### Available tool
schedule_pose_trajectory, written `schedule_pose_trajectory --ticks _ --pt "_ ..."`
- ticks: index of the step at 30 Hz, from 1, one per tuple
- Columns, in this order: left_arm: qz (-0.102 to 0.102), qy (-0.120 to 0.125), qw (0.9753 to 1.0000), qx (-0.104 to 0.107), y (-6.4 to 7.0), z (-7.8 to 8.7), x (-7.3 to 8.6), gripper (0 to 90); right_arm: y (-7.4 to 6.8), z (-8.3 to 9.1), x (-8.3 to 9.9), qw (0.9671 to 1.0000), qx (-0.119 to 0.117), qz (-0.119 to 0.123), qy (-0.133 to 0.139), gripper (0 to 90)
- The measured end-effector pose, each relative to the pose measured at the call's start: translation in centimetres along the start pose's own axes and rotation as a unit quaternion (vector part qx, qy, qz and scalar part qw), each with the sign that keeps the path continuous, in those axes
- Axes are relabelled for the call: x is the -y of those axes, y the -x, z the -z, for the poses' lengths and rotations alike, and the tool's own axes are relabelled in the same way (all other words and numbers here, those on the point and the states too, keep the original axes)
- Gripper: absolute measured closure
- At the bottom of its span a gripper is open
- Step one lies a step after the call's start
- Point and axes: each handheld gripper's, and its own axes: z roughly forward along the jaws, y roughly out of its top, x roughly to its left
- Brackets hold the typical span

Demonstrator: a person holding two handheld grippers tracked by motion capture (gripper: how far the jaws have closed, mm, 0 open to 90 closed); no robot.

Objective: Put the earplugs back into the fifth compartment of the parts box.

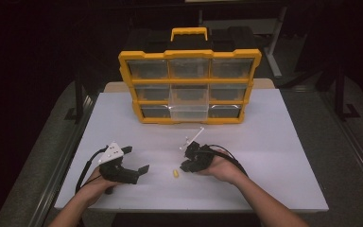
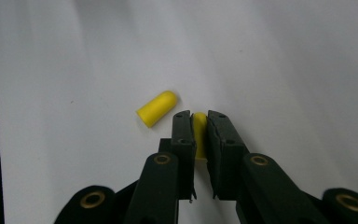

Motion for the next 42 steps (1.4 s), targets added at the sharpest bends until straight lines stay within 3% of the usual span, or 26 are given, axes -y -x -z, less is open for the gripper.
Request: schedule_pose_trajectory --ticks 8,17,42 --pt "0.001 0.000 1.0000 0.002 0.0 0.0 0.0 0.0 0.8 1.3 0.3 0.9999 0.003 -0.007 0.010 80.1" --pt "-0.002 -0.001 1.0000 0.001 0.0 0.0 0.0 0.0 1.5 2.9 0.6 0.9997 0.008 0.004 0.023 80.1" --pt "-0.004 -0.003 1.0000 -0.002 0.1 0.0 0.0 0.0 3.9 8.1 1.1 0.9994 0.017 0.001 0.030 80.1"
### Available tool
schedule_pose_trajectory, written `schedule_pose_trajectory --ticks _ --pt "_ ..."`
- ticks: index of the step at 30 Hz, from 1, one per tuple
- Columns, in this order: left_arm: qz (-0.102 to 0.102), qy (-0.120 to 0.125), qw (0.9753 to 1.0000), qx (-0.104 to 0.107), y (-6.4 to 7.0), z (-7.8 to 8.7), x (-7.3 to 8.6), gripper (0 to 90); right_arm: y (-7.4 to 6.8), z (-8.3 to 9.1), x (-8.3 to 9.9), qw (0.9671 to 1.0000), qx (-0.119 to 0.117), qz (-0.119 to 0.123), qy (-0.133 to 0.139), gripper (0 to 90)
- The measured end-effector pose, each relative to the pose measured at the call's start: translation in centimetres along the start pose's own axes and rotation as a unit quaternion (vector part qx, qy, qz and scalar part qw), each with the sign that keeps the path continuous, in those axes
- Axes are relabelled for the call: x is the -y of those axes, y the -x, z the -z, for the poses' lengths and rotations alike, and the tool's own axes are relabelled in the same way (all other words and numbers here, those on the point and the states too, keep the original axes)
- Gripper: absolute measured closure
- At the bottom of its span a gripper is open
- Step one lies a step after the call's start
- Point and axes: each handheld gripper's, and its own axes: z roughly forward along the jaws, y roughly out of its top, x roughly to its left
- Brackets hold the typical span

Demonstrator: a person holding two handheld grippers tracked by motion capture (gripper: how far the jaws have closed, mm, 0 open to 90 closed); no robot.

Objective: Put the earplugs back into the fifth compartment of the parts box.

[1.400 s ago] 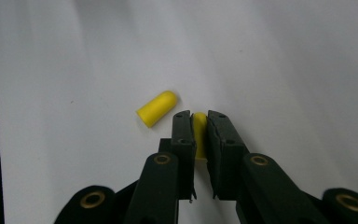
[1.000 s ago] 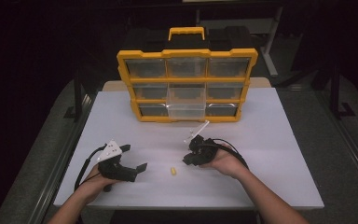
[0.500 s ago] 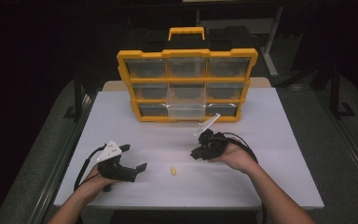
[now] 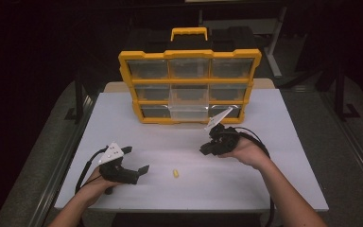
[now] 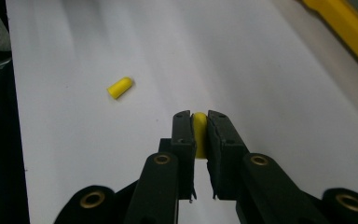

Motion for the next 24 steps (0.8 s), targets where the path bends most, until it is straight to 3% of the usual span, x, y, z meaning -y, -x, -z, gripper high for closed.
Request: schedule_pose_trajectory --ticks 10,24 --pt "0.000 0.000 1.0000 -0.001 0.0 0.0 0.0 0.0 1.4 2.5 0.0 0.9998 0.009 -0.010 0.013 80.1" --pt "-0.001 -0.001 1.0000 0.001 0.0 -0.1 0.0 0.0 2.6 5.6 -1.7 0.9996 0.023 -0.004 0.014 80.0"
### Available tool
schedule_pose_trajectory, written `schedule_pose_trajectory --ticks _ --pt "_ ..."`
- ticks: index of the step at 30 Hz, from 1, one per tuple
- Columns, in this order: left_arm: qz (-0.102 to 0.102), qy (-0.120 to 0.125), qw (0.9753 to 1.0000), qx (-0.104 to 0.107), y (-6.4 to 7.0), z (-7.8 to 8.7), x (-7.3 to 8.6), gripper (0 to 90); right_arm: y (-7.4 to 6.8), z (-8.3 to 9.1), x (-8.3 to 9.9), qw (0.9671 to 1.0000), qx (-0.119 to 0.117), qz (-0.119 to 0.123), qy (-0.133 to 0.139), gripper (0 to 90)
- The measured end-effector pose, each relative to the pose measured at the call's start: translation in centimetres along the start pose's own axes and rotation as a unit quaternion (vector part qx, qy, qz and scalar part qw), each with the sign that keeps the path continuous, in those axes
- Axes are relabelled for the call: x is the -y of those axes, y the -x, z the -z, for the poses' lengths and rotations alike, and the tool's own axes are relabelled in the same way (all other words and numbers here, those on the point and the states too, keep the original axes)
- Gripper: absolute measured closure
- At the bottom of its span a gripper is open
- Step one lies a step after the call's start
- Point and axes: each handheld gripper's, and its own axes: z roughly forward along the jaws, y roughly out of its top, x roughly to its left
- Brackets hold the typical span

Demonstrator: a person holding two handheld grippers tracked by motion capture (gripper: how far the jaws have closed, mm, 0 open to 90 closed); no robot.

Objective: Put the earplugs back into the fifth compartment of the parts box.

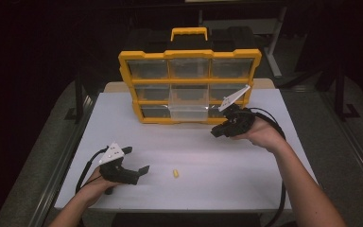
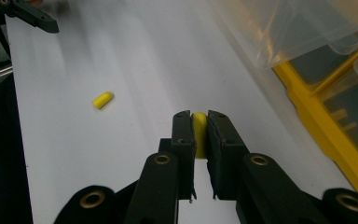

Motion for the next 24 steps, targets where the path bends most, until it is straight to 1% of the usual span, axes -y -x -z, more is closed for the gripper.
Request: schedule_pose_trajectory --ticks 1,8,13,18,24 --pt "0.000 0.000 1.0000 0.000 0.0 0.0 0.0 0.0 0.1 0.2 -0.1 1.0000 0.001 0.003 0.001 80.1" --pt "0.000 -0.001 1.0000 0.000 0.0 0.0 0.0 0.0 0.4 1.2 -0.8 1.0000 0.007 0.004 0.005 80.0" --pt "0.001 0.000 1.0000 0.000 0.0 0.0 0.0 0.0 0.8 2.7 -1.8 0.9998 0.014 0.004 0.012 80.0" --pt "0.002 0.000 1.0000 0.001 0.0 0.0 0.0 0.0 1.0 3.5 -2.3 0.9997 0.017 0.003 0.018 80.1" --pt "0.002 0.001 1.0000 0.001 0.0 -0.1 0.0 0.0 1.2 4.8 -3.7 0.9993 0.022 0.007 0.028 80.0"
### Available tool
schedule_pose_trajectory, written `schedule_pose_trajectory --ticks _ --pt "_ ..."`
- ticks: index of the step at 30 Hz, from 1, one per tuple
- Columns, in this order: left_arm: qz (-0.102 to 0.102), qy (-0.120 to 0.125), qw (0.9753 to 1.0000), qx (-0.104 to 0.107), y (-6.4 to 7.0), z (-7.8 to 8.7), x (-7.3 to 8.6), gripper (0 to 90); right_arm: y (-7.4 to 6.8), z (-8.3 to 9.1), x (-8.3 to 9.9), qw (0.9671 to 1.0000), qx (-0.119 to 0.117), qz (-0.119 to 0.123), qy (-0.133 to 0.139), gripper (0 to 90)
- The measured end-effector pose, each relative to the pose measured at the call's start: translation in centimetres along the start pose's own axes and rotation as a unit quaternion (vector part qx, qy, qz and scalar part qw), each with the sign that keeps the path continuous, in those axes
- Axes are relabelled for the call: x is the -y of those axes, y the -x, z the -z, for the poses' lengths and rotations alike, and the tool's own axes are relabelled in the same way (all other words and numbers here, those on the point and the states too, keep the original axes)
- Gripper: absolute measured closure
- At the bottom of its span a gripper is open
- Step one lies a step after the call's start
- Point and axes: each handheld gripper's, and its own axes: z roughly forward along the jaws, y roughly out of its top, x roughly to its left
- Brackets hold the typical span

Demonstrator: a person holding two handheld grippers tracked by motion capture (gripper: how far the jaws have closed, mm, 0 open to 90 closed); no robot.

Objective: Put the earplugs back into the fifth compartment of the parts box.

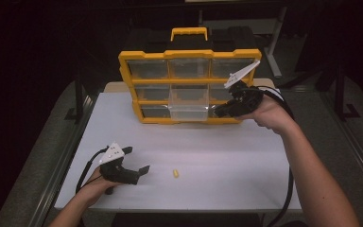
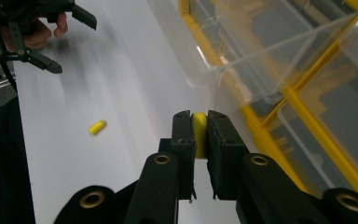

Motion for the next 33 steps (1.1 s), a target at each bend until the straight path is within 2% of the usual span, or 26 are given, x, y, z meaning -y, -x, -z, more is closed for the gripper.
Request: schedule_pose_trajectory --ticks 16,22,33 --pt "0.001 0.000 1.0000 0.000 0.0 0.0 0.0 0.0 0.3 1.6 -4.1 0.9996 0.014 0.018 0.017 80.0" --pt "0.001 0.000 1.0000 0.000 0.0 0.0 0.0 0.0 0.6 1.0 -5.0 0.9996 0.014 0.018 0.015 79.8" --pt "0.001 0.000 1.0000 0.000 0.0 0.1 0.0 0.0 1.0 -1.7 -6.9 0.9997 0.007 0.021 0.006 79.2"
